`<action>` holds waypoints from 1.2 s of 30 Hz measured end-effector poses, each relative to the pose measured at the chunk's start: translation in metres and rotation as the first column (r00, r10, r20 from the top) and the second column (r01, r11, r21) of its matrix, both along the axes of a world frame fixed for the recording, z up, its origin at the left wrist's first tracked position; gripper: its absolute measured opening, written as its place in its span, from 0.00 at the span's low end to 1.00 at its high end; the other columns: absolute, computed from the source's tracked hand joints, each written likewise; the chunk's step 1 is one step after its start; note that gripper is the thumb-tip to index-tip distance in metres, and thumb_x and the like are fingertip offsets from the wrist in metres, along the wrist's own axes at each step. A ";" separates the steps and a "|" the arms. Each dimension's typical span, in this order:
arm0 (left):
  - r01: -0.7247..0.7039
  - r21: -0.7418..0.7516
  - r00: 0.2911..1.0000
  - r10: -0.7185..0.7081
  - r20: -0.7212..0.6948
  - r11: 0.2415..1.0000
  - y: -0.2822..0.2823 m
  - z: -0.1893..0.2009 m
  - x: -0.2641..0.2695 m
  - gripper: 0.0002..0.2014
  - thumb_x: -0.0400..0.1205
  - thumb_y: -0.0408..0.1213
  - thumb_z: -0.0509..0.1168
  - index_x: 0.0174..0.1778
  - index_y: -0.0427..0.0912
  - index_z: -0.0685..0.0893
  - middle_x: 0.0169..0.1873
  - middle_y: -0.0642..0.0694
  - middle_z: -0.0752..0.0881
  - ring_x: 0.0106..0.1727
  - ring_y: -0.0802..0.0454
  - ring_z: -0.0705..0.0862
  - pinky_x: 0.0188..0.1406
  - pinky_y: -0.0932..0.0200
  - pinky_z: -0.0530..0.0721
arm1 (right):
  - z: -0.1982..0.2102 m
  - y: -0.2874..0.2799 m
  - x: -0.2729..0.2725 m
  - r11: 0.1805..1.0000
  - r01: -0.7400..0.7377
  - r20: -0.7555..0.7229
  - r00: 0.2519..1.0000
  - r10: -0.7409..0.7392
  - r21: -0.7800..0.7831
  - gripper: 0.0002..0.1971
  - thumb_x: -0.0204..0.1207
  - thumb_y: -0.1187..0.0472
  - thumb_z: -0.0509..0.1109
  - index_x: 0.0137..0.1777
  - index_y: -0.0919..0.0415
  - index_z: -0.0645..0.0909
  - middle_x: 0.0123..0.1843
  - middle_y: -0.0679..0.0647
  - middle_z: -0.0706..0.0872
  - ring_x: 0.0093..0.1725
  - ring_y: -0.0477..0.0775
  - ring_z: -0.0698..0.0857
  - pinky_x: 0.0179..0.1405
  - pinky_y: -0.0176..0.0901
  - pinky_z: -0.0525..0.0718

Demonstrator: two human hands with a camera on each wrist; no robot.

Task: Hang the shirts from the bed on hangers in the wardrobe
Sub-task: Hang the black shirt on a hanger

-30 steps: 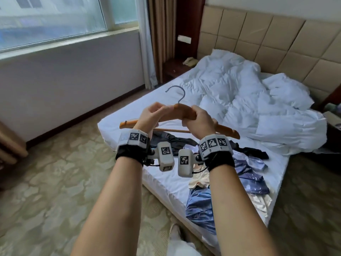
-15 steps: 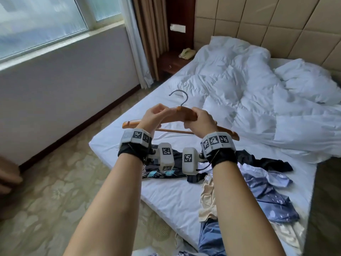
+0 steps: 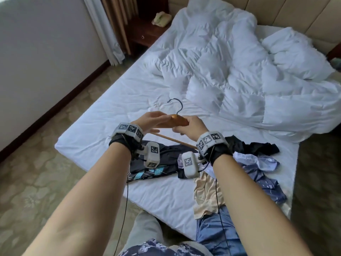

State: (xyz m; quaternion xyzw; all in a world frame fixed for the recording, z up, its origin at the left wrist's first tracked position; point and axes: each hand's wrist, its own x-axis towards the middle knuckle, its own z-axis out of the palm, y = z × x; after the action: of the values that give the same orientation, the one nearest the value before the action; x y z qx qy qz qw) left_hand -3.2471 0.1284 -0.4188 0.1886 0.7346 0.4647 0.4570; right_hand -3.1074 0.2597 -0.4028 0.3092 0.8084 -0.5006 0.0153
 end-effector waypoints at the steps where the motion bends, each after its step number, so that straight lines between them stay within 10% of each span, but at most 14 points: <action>1: 0.006 -0.023 1.000 -0.006 0.007 1.000 0.001 -0.010 -0.009 0.16 0.83 0.48 0.70 0.62 0.44 0.84 0.60 0.42 0.86 0.64 0.47 0.83 0.61 0.49 0.81 | -0.012 0.000 -0.006 1.000 0.018 0.019 1.000 -0.018 0.009 0.08 0.70 0.60 0.79 0.49 0.56 0.90 0.37 0.48 0.90 0.39 0.50 0.88 0.42 0.43 0.83; 6: -0.122 -0.166 0.981 0.145 0.132 0.979 0.001 -0.065 -0.054 0.09 0.85 0.42 0.67 0.58 0.46 0.83 0.60 0.44 0.83 0.63 0.47 0.79 0.61 0.46 0.80 | -0.065 0.004 -0.038 0.989 0.148 0.150 0.978 -0.144 -0.011 0.11 0.69 0.59 0.78 0.52 0.52 0.89 0.43 0.52 0.92 0.46 0.56 0.90 0.52 0.49 0.86; 11: -0.266 -0.359 0.925 0.342 0.166 0.895 -0.008 -0.137 -0.082 0.05 0.85 0.36 0.64 0.54 0.40 0.82 0.52 0.41 0.84 0.51 0.46 0.82 0.54 0.49 0.82 | -0.118 0.010 -0.066 0.977 0.215 0.253 0.946 -0.204 -0.015 0.06 0.66 0.58 0.77 0.41 0.49 0.84 0.37 0.50 0.90 0.42 0.58 0.88 0.42 0.46 0.85; 16: -0.215 -0.513 0.866 0.405 0.293 0.831 -0.015 -0.202 -0.078 0.08 0.86 0.35 0.62 0.41 0.43 0.78 0.38 0.42 0.81 0.36 0.48 0.78 0.45 0.50 0.82 | -0.171 0.012 -0.081 0.965 0.258 0.353 0.908 -0.225 -0.051 0.23 0.68 0.61 0.74 0.65 0.49 0.82 0.51 0.49 0.87 0.49 0.55 0.85 0.48 0.42 0.80; 20: -0.090 -0.638 0.816 0.424 0.394 0.765 -0.023 -0.247 -0.065 0.04 0.87 0.37 0.60 0.49 0.40 0.75 0.35 0.42 0.78 0.32 0.46 0.77 0.34 0.54 0.78 | -0.208 0.007 -0.086 0.930 0.357 0.418 0.861 -0.291 -0.087 0.14 0.70 0.63 0.71 0.55 0.50 0.82 0.40 0.51 0.86 0.40 0.57 0.84 0.44 0.46 0.83; 23: -0.063 -0.675 0.765 0.470 0.440 0.735 -0.024 -0.278 -0.056 0.10 0.87 0.37 0.60 0.63 0.40 0.73 0.50 0.36 0.81 0.39 0.42 0.82 0.36 0.49 0.79 | -0.231 0.006 -0.088 0.922 0.366 0.443 0.853 -0.276 -0.129 0.09 0.71 0.64 0.70 0.41 0.46 0.78 0.30 0.48 0.81 0.31 0.54 0.80 0.43 0.49 0.82; 26: -0.061 -0.685 0.731 0.500 0.465 0.726 -0.021 -0.305 -0.050 0.20 0.89 0.37 0.59 0.77 0.36 0.69 0.72 0.33 0.74 0.69 0.33 0.79 0.57 0.40 0.81 | -0.250 0.007 -0.090 0.909 0.384 0.459 0.845 -0.274 -0.163 0.08 0.72 0.65 0.70 0.45 0.50 0.80 0.31 0.48 0.81 0.32 0.53 0.80 0.44 0.47 0.79; 29: -0.060 -0.683 0.696 0.522 0.494 0.728 -0.022 -0.325 -0.045 0.26 0.88 0.40 0.60 0.81 0.32 0.67 0.80 0.33 0.69 0.78 0.32 0.71 0.73 0.39 0.75 | -0.268 0.007 -0.093 0.896 0.399 0.466 0.841 -0.274 -0.194 0.09 0.72 0.66 0.71 0.49 0.52 0.80 0.34 0.47 0.83 0.37 0.54 0.82 0.46 0.44 0.79; 36: -0.183 -0.748 0.837 0.500 0.221 0.638 -0.030 -0.335 -0.059 0.26 0.86 0.33 0.61 0.81 0.38 0.67 0.74 0.35 0.77 0.72 0.36 0.79 0.56 0.51 0.83 | -0.288 0.000 -0.104 0.902 0.343 0.507 0.844 -0.173 -0.263 0.13 0.71 0.66 0.71 0.49 0.46 0.80 0.33 0.47 0.82 0.35 0.52 0.81 0.41 0.44 0.80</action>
State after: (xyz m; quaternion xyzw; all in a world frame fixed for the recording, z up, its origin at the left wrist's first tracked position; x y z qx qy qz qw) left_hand -3.3063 0.0983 -0.7542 -0.2468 0.7639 0.2589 0.5371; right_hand -3.2109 0.2594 -0.6905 0.5215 0.6301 -0.5407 0.1964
